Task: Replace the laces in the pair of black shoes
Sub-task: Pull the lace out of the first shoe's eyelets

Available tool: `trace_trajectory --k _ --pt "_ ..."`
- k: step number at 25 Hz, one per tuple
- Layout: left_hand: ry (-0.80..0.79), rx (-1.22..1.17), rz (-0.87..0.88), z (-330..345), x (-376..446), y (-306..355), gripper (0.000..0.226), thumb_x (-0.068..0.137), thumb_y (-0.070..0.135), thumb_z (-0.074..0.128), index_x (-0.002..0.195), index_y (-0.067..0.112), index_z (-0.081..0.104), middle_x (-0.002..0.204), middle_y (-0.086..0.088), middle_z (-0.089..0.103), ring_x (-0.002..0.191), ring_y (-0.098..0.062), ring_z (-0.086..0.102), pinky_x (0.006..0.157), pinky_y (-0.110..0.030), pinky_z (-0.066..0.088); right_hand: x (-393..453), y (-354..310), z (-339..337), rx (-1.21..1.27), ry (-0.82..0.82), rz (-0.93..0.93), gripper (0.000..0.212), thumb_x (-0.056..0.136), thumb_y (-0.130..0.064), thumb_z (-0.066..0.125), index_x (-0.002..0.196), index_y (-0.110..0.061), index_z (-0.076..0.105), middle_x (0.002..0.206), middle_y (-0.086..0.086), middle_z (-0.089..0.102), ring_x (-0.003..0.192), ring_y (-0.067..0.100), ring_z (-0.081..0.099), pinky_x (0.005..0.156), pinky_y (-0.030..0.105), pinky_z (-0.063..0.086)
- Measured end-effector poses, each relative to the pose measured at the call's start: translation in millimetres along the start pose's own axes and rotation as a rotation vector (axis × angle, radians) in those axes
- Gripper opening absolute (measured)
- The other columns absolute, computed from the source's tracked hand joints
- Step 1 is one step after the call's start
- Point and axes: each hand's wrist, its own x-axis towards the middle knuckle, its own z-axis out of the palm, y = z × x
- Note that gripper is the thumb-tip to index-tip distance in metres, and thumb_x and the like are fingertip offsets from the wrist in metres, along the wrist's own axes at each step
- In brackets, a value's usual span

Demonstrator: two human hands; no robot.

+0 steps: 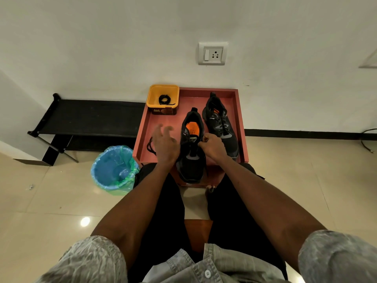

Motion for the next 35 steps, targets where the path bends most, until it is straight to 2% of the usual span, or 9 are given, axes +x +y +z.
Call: trace_trajectory --k 3,8,12,14,17,20,23,29,35 --pt "-0.407 0.156 0.351 16 -14 1 0.028 0.092 0.019 0.058 0.118 0.016 0.068 0.156 -0.01 0.024 0.142 -0.032 0.018 0.116 -0.049 0.025 1 -1 0 -0.027 -0.002 0.003 0.019 0.085 -0.025 0.064 0.077 -0.014 0.052 0.08 0.008 0.062 0.073 0.026 0.06 0.061 0.037 0.044" --pt "-0.512 0.135 0.312 30 -16 0 0.019 0.098 0.018 0.05 0.105 0.007 0.064 0.159 -0.01 0.015 0.125 -0.036 0.044 0.099 -0.05 0.044 1 -3 3 -0.011 0.001 0.017 0.022 0.083 -0.024 0.064 0.071 -0.017 0.047 0.075 0.007 0.059 0.07 0.027 0.059 0.059 0.038 0.043" --pt "-0.341 -0.184 0.115 12 -9 2 0.007 0.098 0.007 0.044 0.096 0.009 0.05 0.131 -0.016 0.044 0.099 -0.021 0.05 0.08 -0.027 0.039 -1 -2 0 0.026 0.0 -0.006 0.029 0.085 -0.018 0.063 0.068 -0.018 0.04 0.07 0.004 0.051 0.065 0.023 0.051 0.057 0.034 0.037" --pt "-0.134 -0.274 -0.079 2 -5 -3 0.008 0.098 0.007 0.044 0.101 0.004 0.051 0.117 -0.015 0.048 0.097 -0.026 0.052 0.078 -0.032 0.041 0 0 -1 0.033 -0.009 -0.007 0.03 0.086 -0.018 0.062 0.068 -0.018 0.038 0.069 0.004 0.049 0.065 0.023 0.05 0.057 0.034 0.036" --pt "0.183 -0.412 -0.393 -10 5 -6 0.018 0.101 0.009 0.041 0.114 0.0 0.051 0.121 -0.015 0.046 0.1 -0.024 0.052 0.084 -0.03 0.048 -2 -1 -2 0.024 -0.004 -0.02 0.03 0.087 -0.017 0.06 0.068 -0.019 0.037 0.069 0.001 0.048 0.064 0.02 0.048 0.055 0.032 0.034" --pt "0.243 -0.405 -0.673 -26 17 -9 0.035 0.095 0.006 0.048 0.13 -0.001 0.045 0.137 -0.017 0.039 0.116 -0.028 0.049 0.092 -0.026 0.043 -4 0 -4 0.052 0.012 -0.023 0.034 0.089 -0.015 0.059 0.067 -0.025 0.035 0.067 -0.004 0.044 0.06 0.012 0.043 0.053 0.028 0.03" --pt "0.088 -0.086 -0.454 -23 16 -17 0.058 0.086 0.008 0.06 0.14 0.004 0.039 0.146 -0.018 0.036 0.133 -0.034 0.038 0.11 -0.043 0.039 -3 -2 0 0.034 -0.013 0.011 0.029 0.089 -0.021 0.059 0.07 -0.023 0.038 0.072 0.0 0.049 0.068 0.021 0.052 0.059 0.032 0.039" --pt "-0.394 -0.007 -0.144 5 3 26 0.037 0.09 0.046 0.064 0.1 0.011 0.065 0.09 -0.006 0.065 0.081 -0.024 0.059 0.068 -0.032 0.046 -5 -4 15 -0.093 -0.049 0.07 0.042 0.086 -0.046 0.062 0.115 -0.016 0.06 0.105 0.009 0.067 0.094 0.031 0.065 0.083 0.046 0.056" --pt "-0.477 0.029 -0.104 11 18 21 0.028 0.089 0.021 0.058 0.063 0.012 0.051 0.064 -0.005 0.056 0.062 -0.025 0.054 0.053 -0.028 0.038 0 3 12 -0.062 -0.056 0.066 0.023 0.091 -0.032 0.055 0.095 -0.01 0.056 0.094 0.012 0.064 0.087 0.033 0.063 0.071 0.039 0.05"
